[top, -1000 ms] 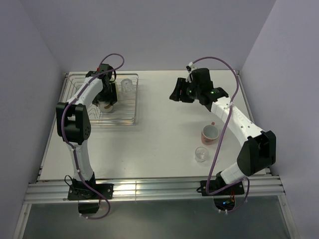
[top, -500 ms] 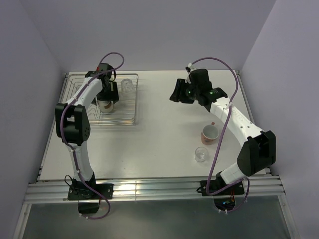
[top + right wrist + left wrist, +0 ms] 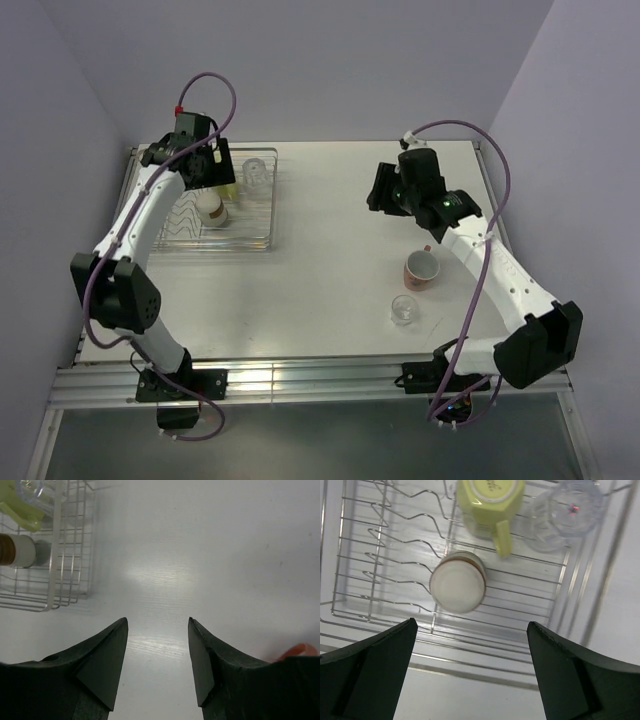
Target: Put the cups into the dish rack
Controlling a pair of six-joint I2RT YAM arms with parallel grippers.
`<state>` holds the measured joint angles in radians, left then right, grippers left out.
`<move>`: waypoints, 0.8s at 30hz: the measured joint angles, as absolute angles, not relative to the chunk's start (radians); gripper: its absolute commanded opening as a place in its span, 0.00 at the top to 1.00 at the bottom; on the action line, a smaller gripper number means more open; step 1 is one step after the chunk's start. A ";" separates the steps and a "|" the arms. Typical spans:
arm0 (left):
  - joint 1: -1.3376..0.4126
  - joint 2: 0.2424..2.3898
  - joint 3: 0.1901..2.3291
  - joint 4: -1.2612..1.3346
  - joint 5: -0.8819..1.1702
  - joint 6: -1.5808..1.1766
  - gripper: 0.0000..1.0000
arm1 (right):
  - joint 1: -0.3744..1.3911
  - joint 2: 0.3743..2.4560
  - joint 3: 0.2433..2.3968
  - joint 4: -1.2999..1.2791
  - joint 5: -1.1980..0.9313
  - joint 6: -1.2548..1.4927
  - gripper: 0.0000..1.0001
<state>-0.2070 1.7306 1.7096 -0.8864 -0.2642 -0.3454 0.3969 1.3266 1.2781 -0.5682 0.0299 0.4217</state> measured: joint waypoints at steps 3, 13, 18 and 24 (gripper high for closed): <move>-0.229 1.637 1.655 -0.843 -0.228 -0.364 0.01 | 0.397 1.274 1.235 -0.599 0.091 0.426 0.39; -0.290 1.455 1.567 -0.743 -0.105 -0.391 0.01 | 0.395 1.177 1.034 -0.688 0.196 0.468 0.36; -0.289 1.436 1.535 -0.734 -0.089 -0.390 0.01 | 0.395 1.151 0.967 -0.701 0.204 0.486 0.36; -0.290 1.428 1.515 -0.714 -0.067 -0.391 0.01 | 0.387 1.123 0.924 -0.709 0.218 0.501 0.36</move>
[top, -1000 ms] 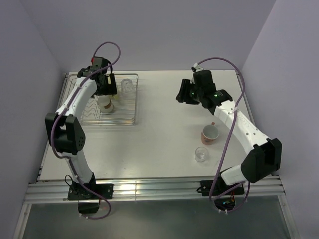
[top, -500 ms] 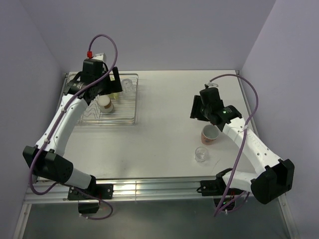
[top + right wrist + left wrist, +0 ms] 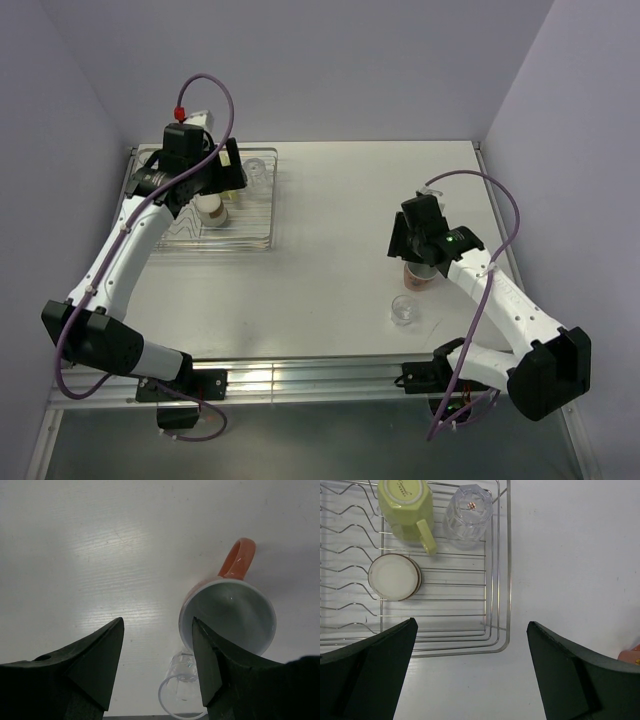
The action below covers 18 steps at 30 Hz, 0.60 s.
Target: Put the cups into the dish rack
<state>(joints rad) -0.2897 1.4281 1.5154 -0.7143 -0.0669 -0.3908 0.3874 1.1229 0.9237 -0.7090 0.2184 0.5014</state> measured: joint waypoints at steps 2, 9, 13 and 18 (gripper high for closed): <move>-0.290 1.424 1.509 -0.713 -0.064 -0.390 0.01 | 0.384 1.123 0.922 -0.710 0.221 0.505 0.36; -0.290 1.419 1.509 -0.709 -0.062 -0.390 0.01 | 0.369 1.123 0.895 -0.707 0.220 0.516 0.39; -0.290 1.416 1.508 -0.707 -0.057 -0.390 0.01 | 0.367 1.123 0.865 -0.709 0.215 0.524 0.41; -0.290 1.416 1.502 -0.700 -0.052 -0.390 0.01 | 0.366 1.126 0.845 -0.702 0.208 0.530 0.45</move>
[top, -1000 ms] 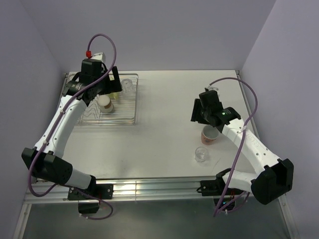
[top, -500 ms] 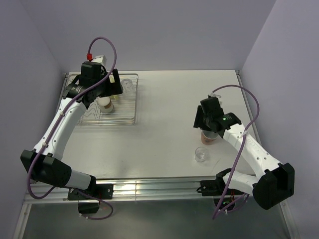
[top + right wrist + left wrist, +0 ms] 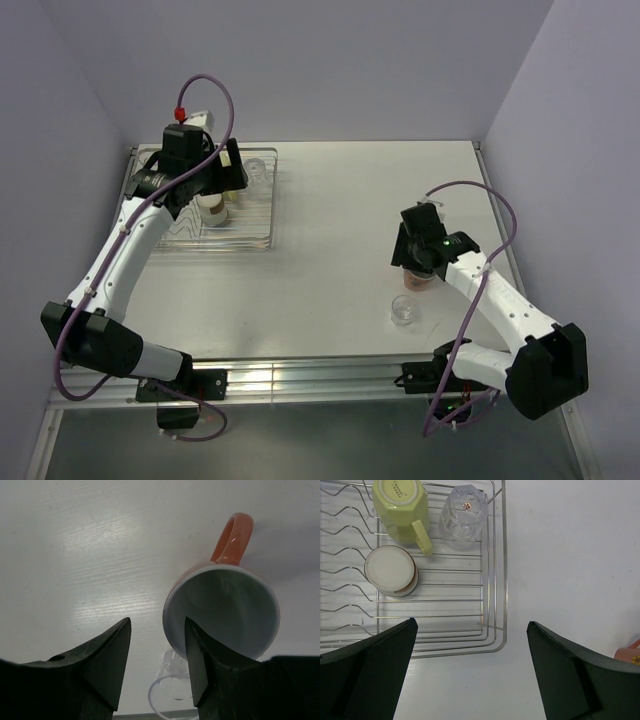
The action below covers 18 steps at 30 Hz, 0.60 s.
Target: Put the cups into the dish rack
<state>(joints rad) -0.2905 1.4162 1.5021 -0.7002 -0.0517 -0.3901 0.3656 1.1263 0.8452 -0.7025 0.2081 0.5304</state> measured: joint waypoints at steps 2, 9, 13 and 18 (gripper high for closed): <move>-0.290 1.416 1.498 -0.700 -0.049 -0.390 0.01 | 0.364 1.137 0.845 -0.696 0.205 0.530 0.49; -0.290 1.415 1.492 -0.700 -0.049 -0.390 0.01 | 0.351 1.196 0.828 -0.656 0.190 0.530 0.58; -0.290 1.411 1.492 -0.700 -0.049 -0.390 0.01 | 0.343 1.219 0.809 -0.639 0.182 0.524 0.71; -0.290 1.403 1.485 -0.696 -0.048 -0.390 0.01 | 0.331 1.235 0.809 -0.630 0.185 0.508 1.00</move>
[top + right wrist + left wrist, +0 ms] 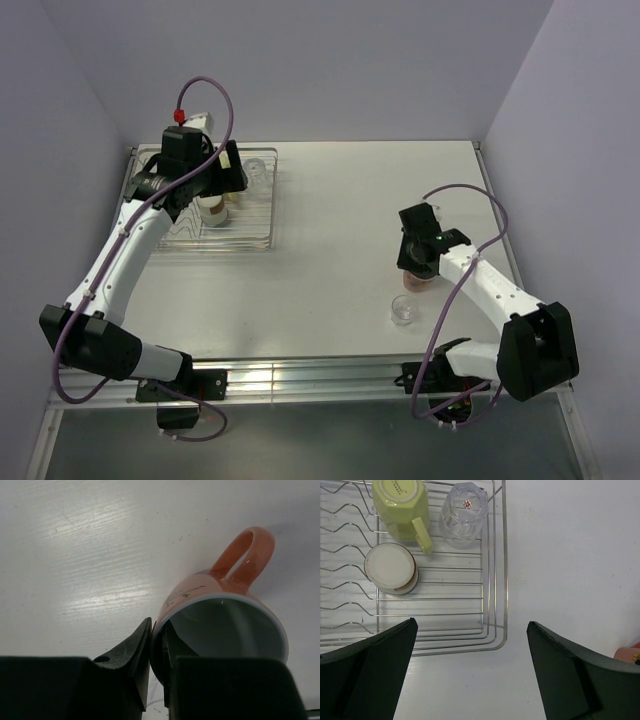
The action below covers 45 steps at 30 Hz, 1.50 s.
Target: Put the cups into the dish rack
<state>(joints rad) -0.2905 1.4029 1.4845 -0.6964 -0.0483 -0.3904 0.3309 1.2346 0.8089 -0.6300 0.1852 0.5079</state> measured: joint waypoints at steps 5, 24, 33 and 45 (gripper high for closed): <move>-0.290 1.399 1.476 -0.692 -0.035 -0.392 0.01 | 0.326 1.255 0.833 -0.639 0.179 0.496 1.00; -0.139 1.335 1.248 -0.252 0.583 -0.644 0.01 | 0.323 1.377 1.382 -0.412 -0.530 0.550 1.00; -0.145 1.340 1.174 0.073 0.788 -0.789 0.01 | 0.323 1.411 1.291 0.137 -0.865 0.919 1.00; -0.260 1.372 1.157 0.259 0.839 -0.867 0.01 | 0.329 1.495 1.235 0.574 -0.970 1.243 1.00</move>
